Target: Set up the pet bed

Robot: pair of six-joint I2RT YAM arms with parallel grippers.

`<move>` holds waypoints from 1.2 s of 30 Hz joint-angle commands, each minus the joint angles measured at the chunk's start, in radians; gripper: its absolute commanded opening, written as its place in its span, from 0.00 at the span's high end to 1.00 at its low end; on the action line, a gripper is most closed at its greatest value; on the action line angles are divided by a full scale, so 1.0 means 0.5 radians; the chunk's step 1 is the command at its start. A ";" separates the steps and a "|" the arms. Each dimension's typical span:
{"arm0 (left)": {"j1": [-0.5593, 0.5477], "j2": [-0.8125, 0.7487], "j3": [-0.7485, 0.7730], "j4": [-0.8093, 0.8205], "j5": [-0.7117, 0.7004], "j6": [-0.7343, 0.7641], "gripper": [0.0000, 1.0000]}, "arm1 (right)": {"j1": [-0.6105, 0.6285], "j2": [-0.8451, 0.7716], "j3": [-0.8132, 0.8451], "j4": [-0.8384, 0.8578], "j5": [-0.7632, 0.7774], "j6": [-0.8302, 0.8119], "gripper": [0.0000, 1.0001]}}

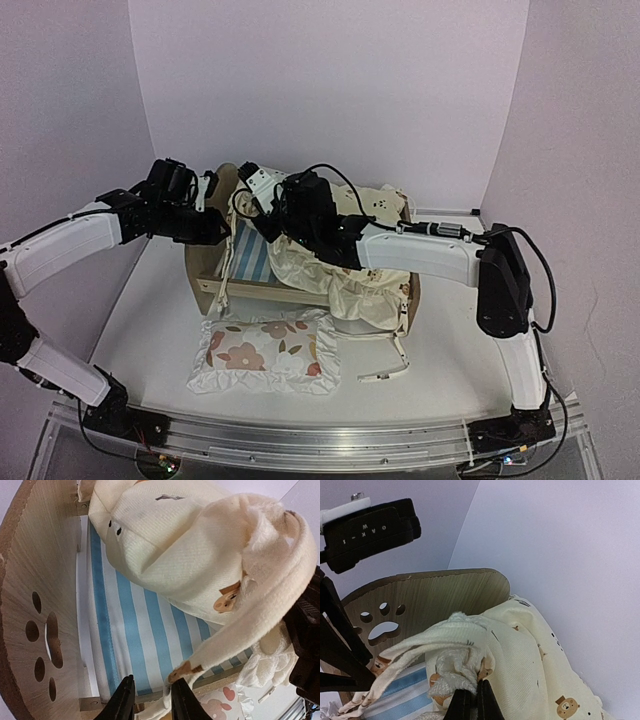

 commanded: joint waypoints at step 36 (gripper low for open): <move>-0.006 0.122 0.303 -0.036 -0.753 0.041 1.00 | -0.023 -0.291 -0.347 0.102 -0.043 0.161 1.00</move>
